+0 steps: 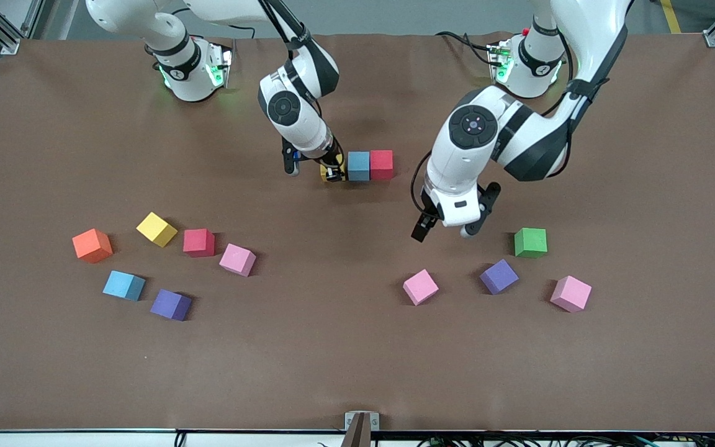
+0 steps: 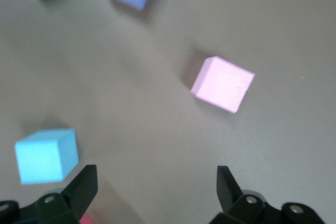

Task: Arrange 11 blocks into digit 3
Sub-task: 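Reach and grasp the pink cube near the purple cube with the left gripper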

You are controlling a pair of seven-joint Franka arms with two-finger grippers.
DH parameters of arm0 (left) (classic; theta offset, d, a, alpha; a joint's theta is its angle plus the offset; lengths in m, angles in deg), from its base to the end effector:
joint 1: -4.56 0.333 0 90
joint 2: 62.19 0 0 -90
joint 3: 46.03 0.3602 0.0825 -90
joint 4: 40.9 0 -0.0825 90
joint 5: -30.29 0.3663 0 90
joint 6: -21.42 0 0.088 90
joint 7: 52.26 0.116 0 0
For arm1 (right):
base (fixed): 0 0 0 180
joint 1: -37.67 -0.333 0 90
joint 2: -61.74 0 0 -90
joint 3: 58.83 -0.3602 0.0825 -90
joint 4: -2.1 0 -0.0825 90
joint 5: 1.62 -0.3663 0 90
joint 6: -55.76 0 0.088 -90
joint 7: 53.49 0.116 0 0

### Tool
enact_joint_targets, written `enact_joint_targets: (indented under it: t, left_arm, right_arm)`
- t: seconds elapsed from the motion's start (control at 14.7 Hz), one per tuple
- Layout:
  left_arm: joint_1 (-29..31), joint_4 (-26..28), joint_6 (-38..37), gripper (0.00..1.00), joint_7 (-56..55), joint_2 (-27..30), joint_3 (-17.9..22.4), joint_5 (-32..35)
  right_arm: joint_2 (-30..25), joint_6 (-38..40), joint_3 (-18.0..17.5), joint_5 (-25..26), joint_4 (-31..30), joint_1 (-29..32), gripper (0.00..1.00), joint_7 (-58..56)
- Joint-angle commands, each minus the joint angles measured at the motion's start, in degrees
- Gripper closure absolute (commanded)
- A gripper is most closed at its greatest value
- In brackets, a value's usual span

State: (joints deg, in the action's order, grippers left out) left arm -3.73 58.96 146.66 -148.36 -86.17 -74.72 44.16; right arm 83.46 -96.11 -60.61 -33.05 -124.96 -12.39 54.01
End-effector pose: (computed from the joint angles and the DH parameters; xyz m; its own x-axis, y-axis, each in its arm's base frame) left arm 0.5567 -0.3565 0.4076 0.5865 0.8100 0.0029 0.8070 -0.5846 0.0832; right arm 0.3566 0.4340 0.2537 0.0990 -0.9601 -0.2617 -0.9864 -0.1294 0.1017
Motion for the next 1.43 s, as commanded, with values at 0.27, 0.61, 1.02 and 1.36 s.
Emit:
enact_joint_targets:
  t: [0.27,0.61,1.02,1.36]
  left_arm:
    - [-0.68,-18.63,-1.41,0.0,21.03,-15.19,4.07,1.95]
    - [-1.21,-24.1,1.39,0.0,22.1,-22.5,6.45,1.95]
    - [-1.73,-24.01,4.3,0.0,22.45,-25.93,6.72,1.86]
    - [-3.05,-24.01,7.9,0.0,22.19,-28.31,6.72,1.86]
  right_arm:
    - [0.87,-0.79,0.1,-1.52,0.76,-0.92,1.0,0.61]
    - [1.22,-0.79,0.1,-1.61,1.29,-1.09,1.0,0.7]
    - [1.48,0.17,0.1,-1.78,1.29,-1.09,0.06,1.39]
    - [1.92,4.65,0.19,-1.44,3.22,-0.48,0.0,2.89]
